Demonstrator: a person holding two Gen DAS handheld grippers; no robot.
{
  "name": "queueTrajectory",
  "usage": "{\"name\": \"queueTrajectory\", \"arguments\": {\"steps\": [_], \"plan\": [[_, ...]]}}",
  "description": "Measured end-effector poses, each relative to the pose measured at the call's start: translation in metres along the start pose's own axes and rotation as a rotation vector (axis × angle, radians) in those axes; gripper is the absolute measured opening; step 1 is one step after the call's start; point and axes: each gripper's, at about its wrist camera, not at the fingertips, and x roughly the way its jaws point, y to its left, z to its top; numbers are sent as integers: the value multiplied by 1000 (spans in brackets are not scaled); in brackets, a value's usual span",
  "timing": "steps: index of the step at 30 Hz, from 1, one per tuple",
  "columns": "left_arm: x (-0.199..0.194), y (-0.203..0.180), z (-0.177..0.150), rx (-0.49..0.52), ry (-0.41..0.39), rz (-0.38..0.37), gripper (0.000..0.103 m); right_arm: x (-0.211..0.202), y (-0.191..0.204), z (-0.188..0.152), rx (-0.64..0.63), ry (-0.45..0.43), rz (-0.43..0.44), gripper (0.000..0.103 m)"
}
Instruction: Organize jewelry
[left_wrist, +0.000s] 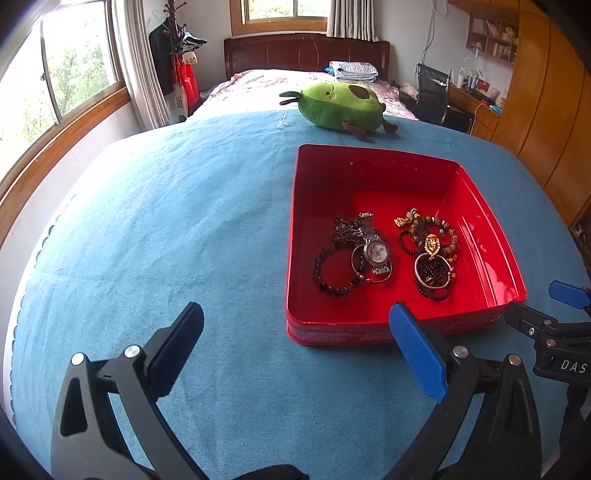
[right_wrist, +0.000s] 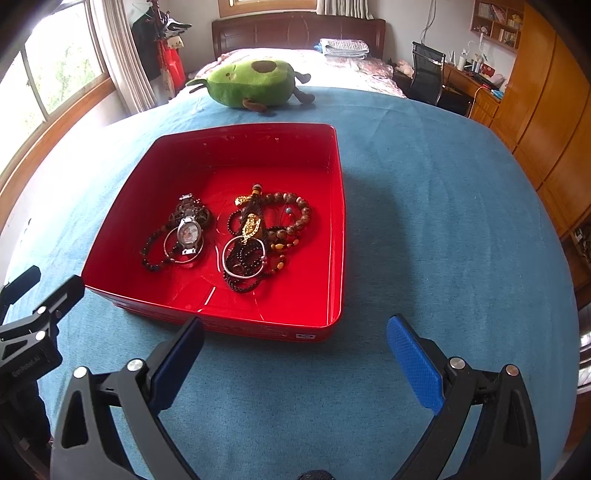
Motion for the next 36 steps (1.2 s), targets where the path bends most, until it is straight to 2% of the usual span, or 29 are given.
{"name": "queueTrajectory", "arguments": {"steps": [36], "plan": [[2,-1,0,6,1,3,100,3,1,-1,-3,0,0,99]]}}
